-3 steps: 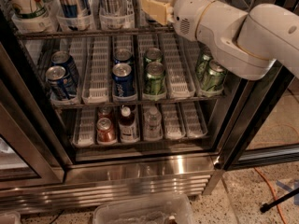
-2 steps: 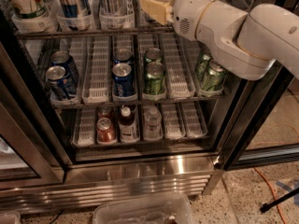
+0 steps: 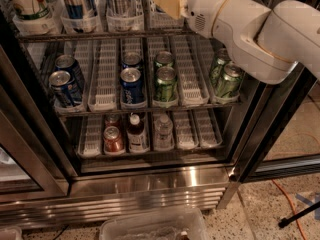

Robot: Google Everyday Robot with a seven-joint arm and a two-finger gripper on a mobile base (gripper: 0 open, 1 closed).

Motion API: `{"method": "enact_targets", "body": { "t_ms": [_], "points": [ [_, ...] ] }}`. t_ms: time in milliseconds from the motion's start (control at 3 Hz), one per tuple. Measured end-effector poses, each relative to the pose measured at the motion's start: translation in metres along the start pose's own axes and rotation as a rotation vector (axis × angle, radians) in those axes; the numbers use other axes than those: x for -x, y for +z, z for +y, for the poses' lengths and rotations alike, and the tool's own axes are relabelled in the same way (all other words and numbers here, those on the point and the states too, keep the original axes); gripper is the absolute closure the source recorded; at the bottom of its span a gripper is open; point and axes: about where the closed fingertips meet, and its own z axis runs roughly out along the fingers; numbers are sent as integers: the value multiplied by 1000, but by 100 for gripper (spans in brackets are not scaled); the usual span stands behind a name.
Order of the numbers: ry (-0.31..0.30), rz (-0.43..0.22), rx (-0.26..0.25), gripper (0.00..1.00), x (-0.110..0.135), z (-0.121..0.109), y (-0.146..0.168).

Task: Pick redbull can from top shelf of fridge

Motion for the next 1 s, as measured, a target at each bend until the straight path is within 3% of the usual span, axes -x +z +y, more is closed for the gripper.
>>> {"method": "enact_targets", "body": {
  "t_ms": [1000],
  "points": [
    [-52, -35, 6, 100, 23, 9, -12]
  ]
}}
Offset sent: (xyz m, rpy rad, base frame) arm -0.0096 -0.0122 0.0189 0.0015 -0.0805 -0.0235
